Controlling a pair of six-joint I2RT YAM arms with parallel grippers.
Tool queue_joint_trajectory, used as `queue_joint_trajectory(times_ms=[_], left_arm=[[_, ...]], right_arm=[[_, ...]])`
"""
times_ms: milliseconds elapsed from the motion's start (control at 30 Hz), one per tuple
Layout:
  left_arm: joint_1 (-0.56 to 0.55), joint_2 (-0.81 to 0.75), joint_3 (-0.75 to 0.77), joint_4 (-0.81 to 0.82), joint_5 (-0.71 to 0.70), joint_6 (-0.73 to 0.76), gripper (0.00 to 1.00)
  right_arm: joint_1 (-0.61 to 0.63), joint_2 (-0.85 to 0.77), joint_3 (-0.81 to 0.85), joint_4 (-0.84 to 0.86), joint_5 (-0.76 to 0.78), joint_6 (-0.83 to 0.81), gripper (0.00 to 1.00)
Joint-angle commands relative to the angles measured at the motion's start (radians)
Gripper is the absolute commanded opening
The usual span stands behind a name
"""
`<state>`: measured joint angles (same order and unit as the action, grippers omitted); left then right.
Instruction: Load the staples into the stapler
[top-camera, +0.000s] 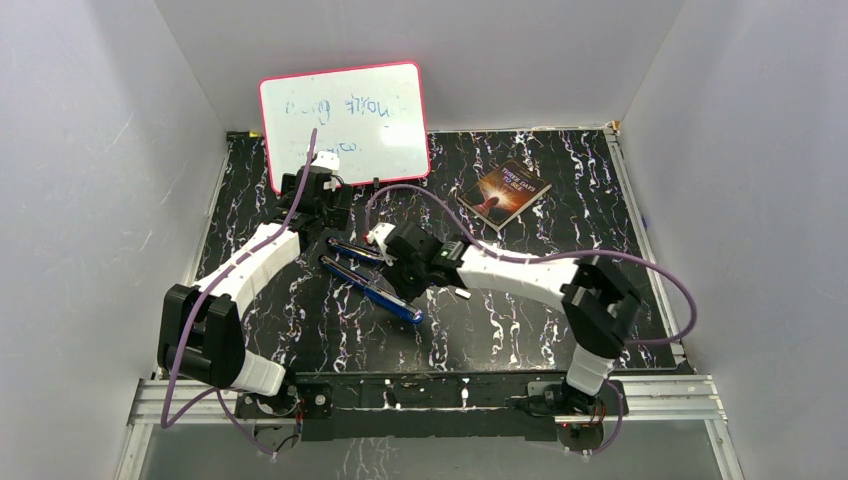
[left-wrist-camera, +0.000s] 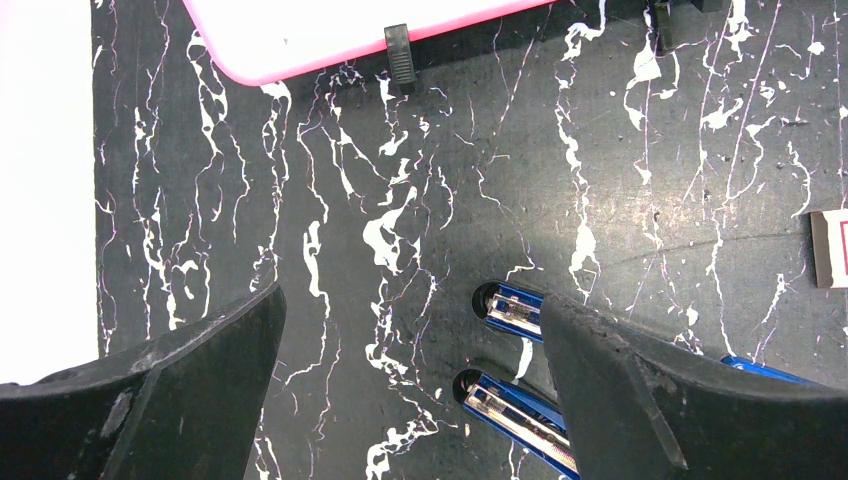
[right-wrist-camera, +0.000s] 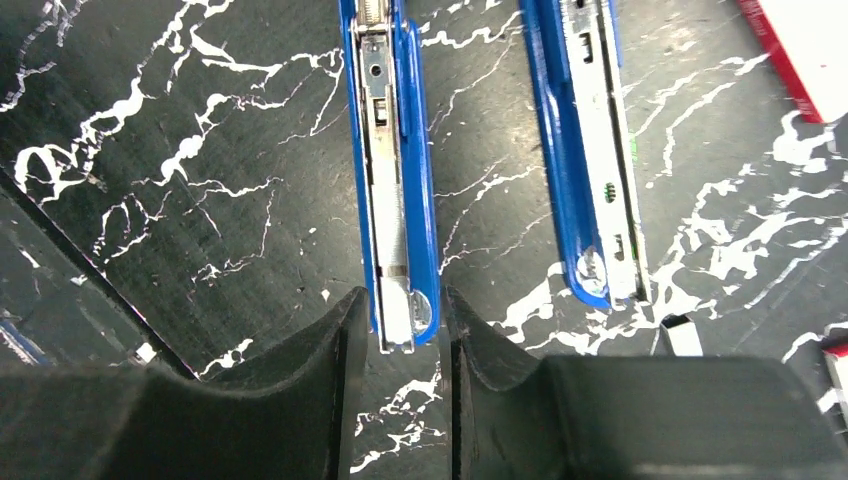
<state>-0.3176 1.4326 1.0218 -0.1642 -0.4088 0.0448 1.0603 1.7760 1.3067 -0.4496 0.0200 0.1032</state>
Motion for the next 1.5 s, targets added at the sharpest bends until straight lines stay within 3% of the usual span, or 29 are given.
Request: queue_joint_trajectory(times_ms=[0,200,333,500,900,1467], left_arm=[[-0.005,-0.042,-0.006,0.006,-0.021,0.006,0.98],[-0.005,-0.041,-0.005,0.006,-0.012,0.001,0.98],[-0.006,-0.035,-0.003,0.005,0.0,-0.004,0.98],[-0.005,-0.022,0.004,-0.002,0.005,-0.005,0.98],[-0.005,-0.008,0.015,-0.011,0.013,-0.008,0.98],[-0.005,-0.01,0.016,-0.011,0.018,-0.009,0.98]], right_arm=[[-0.028,-0.136,-0.118,0.207,0.079,0.021,0.4],[-0.096,-0.298,-0.37,0.356,0.087,-0.022,0.41],[-0.127,-0.411,-0.584,0.507,0.079,-0.065,0.49],[-0.193,-0.465,-0.691,0.581,0.032,-0.092,0.56],[-0.296,-0.393,-0.633,0.467,-0.047,-0.159,0.57],[-0.309,-0.246,-0.517,0.314,-0.076,-0.195,0.4]])
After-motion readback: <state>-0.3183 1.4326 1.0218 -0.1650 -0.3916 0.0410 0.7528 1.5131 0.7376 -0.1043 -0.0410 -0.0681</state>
